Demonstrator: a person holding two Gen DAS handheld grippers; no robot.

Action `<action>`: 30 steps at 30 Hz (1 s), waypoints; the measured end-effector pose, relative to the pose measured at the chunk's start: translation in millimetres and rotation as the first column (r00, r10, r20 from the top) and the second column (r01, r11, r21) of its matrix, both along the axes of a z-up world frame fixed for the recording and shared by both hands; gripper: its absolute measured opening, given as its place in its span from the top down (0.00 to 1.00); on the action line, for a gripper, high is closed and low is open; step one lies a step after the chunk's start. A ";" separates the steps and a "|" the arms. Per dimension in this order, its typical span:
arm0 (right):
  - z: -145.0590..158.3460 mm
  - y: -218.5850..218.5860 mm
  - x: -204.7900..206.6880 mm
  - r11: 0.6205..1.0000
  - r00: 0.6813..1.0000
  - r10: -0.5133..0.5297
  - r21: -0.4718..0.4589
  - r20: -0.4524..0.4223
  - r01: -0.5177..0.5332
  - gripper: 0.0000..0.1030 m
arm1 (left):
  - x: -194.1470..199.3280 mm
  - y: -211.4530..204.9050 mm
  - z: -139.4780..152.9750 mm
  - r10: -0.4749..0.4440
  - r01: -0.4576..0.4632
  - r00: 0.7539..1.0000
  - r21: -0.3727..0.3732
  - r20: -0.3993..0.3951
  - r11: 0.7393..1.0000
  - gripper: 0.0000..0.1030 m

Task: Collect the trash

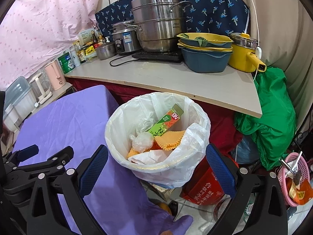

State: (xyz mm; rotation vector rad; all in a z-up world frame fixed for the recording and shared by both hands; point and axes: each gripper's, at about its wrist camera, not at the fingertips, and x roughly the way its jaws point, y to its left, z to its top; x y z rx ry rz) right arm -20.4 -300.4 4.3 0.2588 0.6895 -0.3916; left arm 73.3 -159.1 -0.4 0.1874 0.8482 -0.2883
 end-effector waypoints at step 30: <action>-12.3 -14.7 -2.0 1.000 0.998 -0.011 -0.018 -0.059 0.010 0.07 | -7.6 -18.8 -9.9 -0.041 0.042 0.999 0.040 -0.029 0.998 0.07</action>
